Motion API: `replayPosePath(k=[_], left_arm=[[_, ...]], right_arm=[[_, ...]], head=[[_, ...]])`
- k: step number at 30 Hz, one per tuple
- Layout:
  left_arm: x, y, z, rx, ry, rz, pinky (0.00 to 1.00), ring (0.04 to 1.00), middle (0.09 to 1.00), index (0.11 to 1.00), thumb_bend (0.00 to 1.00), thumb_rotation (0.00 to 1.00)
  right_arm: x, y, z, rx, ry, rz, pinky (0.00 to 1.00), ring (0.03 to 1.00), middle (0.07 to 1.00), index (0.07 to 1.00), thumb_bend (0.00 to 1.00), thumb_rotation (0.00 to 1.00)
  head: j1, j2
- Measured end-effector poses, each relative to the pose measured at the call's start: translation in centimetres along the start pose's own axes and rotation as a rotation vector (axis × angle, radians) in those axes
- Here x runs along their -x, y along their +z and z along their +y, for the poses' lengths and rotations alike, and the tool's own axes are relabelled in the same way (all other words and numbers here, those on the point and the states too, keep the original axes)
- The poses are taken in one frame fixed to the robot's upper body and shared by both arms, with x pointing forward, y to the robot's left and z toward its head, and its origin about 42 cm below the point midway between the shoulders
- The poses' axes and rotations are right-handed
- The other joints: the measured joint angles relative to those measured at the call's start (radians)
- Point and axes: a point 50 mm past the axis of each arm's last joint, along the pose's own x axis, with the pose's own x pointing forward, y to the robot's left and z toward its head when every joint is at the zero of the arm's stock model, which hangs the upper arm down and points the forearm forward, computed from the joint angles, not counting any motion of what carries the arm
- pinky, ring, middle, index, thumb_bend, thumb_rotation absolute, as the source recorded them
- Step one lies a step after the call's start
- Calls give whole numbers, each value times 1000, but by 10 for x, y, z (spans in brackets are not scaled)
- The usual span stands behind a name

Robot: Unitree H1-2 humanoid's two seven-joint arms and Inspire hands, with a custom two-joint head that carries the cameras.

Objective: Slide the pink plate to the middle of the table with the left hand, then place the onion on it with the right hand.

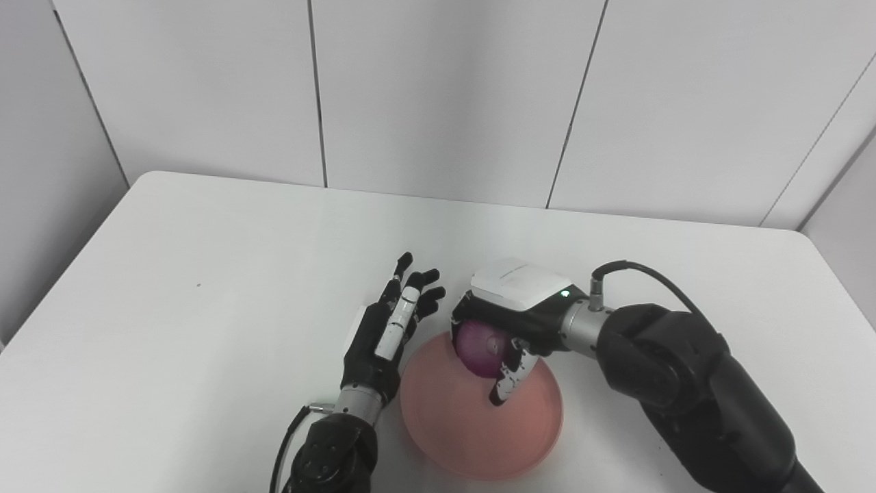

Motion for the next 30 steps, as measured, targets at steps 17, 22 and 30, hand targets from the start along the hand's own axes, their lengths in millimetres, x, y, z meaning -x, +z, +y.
replayPosePath(k=[17,22,30], left_arm=[[1,2,1,1,0,8,861,817,866,969,618,780],[2,2,1,1,1,9,858,815,864,970,624,774],[2,2,1,0,0,11,861,824,871,977,618,793]], right_arm=[[-9,-6,27,7,24,0,330,390,475,540,512,0],[-9,-5,31,7,33,-2,317,392,489,528,513,0],[-9,-6,32,12,36,2,345,425,455,540,518,6]], head=[[-11,12],[-12,12],[-11,12]])
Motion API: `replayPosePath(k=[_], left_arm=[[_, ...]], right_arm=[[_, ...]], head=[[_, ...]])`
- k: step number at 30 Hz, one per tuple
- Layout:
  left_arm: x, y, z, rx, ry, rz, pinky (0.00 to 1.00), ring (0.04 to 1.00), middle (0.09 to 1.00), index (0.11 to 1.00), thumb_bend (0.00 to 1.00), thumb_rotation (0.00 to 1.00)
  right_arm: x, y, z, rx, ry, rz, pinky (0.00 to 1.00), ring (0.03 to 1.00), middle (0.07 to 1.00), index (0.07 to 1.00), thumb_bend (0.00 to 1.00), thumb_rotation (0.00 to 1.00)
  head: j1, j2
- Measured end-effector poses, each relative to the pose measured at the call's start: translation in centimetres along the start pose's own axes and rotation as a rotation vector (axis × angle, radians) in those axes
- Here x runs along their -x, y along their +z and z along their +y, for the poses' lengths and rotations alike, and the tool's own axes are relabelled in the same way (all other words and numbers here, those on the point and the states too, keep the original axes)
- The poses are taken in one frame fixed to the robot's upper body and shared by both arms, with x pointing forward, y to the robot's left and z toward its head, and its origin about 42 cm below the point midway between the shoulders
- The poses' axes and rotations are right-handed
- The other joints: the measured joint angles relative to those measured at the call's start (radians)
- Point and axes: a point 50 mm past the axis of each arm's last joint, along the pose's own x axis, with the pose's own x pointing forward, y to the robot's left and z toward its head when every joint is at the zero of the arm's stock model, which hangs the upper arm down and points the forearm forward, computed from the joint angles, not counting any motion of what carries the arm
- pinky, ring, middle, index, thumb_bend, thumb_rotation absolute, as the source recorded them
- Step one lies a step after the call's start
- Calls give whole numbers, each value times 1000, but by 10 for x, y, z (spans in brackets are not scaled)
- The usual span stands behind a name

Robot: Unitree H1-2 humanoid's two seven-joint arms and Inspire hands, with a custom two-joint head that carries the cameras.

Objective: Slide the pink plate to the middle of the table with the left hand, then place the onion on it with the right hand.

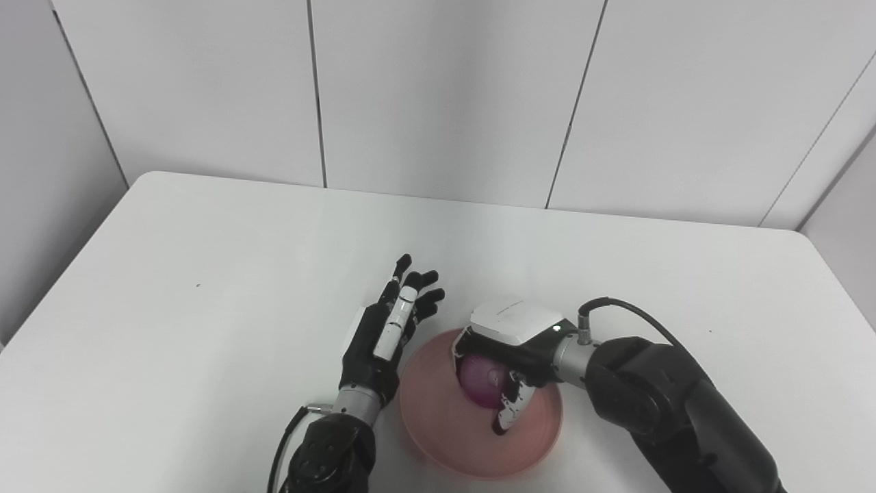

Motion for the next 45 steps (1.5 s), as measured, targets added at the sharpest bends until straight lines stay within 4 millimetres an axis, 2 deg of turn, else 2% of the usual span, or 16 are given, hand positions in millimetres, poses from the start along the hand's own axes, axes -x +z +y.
replayPosePath(k=[1,2,3,4,5,6,9,13,22,27,35,39,45], left_arm=[[0,0,0,0,0,0,860,823,871,976,617,791],[0,0,0,0,0,0,861,824,872,978,619,791],[0,0,0,0,-1,0,861,825,873,980,621,792],[0,0,0,0,-2,0,862,824,875,982,622,793],[0,0,0,0,-4,0,863,824,876,982,623,793],[0,0,0,0,-5,1,859,823,877,983,622,793],[0,0,0,0,-5,1,853,818,876,981,625,785],[0,0,0,1,-6,1,840,809,876,981,615,791],[0,0,0,1,-6,1,838,811,876,981,616,783],[0,0,0,2,-4,0,847,812,874,979,615,773],[0,-1,0,2,-5,-1,859,818,871,974,609,772],[0,0,1,2,-4,-1,872,825,867,968,616,757],[0,-1,1,2,-4,-3,875,814,860,968,611,757]], right_arm=[[0,0,0,2,11,1,363,448,452,535,521,10],[1,1,0,3,17,0,398,488,523,592,723,257],[2,2,-1,7,30,-4,434,531,582,640,862,435],[4,4,-2,12,42,-7,477,584,637,685,945,551],[5,5,-3,16,47,-11,488,597,650,696,965,580],[6,6,-4,20,52,-13,565,678,721,738,992,674],[7,6,-7,29,74,-12,597,712,759,762,1000,711],[9,2,-11,24,74,-1,541,668,732,752,1000,706],[11,0,-14,15,73,13,507,627,688,720,1000,698],[12,-2,-15,10,65,20,530,658,726,759,1000,688],[17,-5,-20,-4,42,18,509,616,677,681,1000,661],[23,-3,-28,-16,19,0,493,597,662,661,1000,655],[40,-5,-52,-33,-64,7,467,575,642,652,1000,617]], head=[[0,0],[0,0],[0,0],[0,0],[0,0],[0,-2],[0,-3],[0,-3],[-3,-8],[-5,-8],[-6,-11],[-6,-11],[-12,-12]])
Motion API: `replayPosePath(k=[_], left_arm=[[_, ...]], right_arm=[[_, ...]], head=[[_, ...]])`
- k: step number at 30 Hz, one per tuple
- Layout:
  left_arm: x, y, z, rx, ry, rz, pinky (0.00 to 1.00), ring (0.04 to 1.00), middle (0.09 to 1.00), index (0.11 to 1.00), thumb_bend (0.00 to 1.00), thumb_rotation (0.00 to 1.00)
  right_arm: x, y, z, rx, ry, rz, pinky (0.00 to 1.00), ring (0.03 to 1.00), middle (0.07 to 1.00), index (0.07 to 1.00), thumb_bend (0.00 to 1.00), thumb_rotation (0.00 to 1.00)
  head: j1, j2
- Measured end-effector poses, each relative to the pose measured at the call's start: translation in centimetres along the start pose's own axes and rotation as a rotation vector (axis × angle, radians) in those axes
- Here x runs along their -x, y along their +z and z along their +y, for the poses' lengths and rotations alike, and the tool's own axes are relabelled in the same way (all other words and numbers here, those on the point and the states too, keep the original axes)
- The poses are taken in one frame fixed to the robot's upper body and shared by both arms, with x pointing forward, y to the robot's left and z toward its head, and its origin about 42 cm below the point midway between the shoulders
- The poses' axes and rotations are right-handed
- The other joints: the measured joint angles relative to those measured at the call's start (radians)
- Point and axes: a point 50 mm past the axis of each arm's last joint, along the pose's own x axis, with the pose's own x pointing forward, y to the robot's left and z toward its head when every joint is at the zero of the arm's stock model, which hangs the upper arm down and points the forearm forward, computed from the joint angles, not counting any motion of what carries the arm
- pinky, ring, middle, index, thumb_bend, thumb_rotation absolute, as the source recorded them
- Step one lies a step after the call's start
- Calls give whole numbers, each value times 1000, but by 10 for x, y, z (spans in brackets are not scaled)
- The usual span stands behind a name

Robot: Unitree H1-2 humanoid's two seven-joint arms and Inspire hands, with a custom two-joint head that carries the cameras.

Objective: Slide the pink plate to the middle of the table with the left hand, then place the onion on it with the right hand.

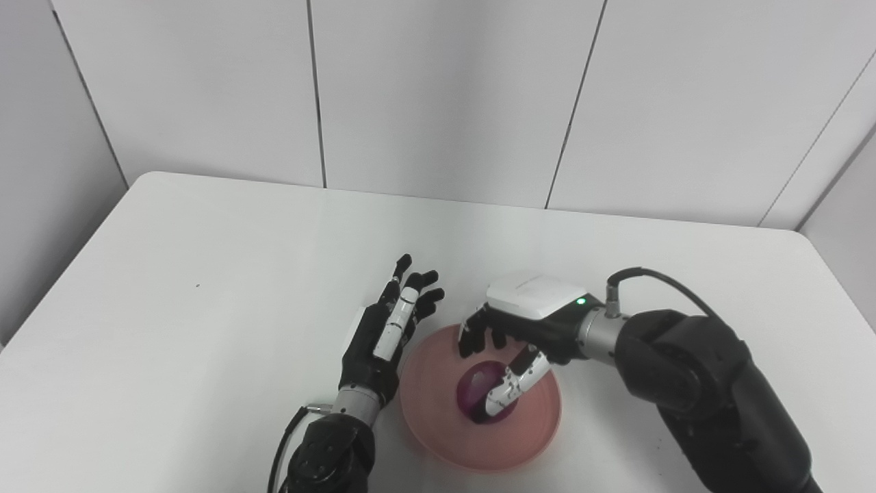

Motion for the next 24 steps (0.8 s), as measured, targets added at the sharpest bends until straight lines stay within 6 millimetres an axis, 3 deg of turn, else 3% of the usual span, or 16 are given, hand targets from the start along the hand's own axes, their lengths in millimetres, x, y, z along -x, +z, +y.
replayPosePath(k=[8,13,17,19,24], left_arm=[[0,0,0,7,0,0,881,805,857,968,619,769],[0,0,0,7,0,-1,907,805,856,966,626,764],[0,0,1,14,1,-2,889,807,854,965,626,759],[0,0,1,18,2,-2,896,816,862,976,619,784],[0,0,1,18,-1,-2,864,810,862,971,619,762]], right_arm=[[27,-20,-31,-72,-107,19,447,543,623,646,993,582],[42,-42,-37,-174,-283,23,470,569,636,652,914,656],[49,-62,-15,-364,-459,29,515,633,697,715,832,720],[49,-64,1,-451,-517,32,529,643,721,760,762,771],[48,-62,44,-766,-685,26,505,654,755,814,730,818]], head=[[-9,-2],[-17,2],[-37,0],[-44,3],[-52,8]])
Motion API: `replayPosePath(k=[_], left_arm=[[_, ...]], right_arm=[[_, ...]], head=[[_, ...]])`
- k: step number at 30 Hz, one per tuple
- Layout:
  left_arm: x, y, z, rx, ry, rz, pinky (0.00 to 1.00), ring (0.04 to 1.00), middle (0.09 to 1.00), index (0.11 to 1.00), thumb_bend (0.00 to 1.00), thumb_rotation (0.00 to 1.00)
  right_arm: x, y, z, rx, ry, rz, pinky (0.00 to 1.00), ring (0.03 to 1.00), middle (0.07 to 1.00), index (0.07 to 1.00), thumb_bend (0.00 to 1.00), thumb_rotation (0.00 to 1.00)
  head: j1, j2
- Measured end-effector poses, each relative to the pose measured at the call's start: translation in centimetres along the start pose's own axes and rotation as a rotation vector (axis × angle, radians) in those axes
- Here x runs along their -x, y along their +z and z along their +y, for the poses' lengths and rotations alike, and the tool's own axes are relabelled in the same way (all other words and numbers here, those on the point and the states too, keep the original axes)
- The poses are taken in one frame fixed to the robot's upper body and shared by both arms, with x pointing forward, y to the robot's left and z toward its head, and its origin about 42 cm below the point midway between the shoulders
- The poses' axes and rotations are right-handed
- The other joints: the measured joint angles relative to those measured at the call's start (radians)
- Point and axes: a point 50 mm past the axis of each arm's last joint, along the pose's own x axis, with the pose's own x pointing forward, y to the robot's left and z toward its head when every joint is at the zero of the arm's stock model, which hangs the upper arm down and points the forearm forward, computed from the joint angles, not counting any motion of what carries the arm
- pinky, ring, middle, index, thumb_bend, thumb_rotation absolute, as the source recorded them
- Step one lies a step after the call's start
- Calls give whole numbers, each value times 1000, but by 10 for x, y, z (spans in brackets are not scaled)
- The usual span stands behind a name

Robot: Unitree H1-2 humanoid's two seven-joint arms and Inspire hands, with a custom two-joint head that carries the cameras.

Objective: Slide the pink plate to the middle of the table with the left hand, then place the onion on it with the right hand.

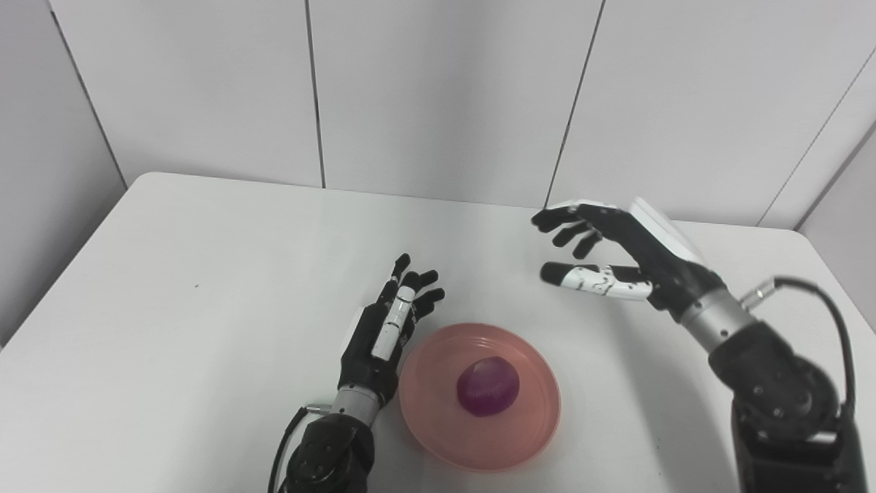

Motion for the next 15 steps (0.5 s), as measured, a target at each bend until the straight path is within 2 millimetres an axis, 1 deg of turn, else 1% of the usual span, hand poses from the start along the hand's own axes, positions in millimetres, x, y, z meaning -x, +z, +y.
replayPosePath(k=[3,5,6,9,13,15], left_arm=[[0,0,0,4,-4,1,855,807,859,965,624,747],[0,0,0,4,-4,1,859,812,861,967,631,751],[0,-1,0,4,-4,2,869,822,866,970,631,756],[0,-1,0,4,-6,1,880,825,869,976,634,765],[0,-1,0,4,-10,1,890,821,869,978,635,771],[0,-1,0,3,-11,1,906,829,873,983,624,790]], right_arm=[[9,-7,9,-79,-25,11,502,670,781,826,732,851],[10,-8,8,-91,-33,12,501,672,785,825,745,855],[11,-9,6,-93,-40,10,499,669,785,821,774,861],[12,-10,5,-117,-60,20,505,669,773,821,808,862],[19,-17,15,-178,-54,40,515,669,765,812,832,868],[24,-23,24,-195,-41,66,548,689,771,816,830,886]], head=[[0,-2],[0,-3],[0,-3],[2,-2],[-3,-2],[-3,-2]])
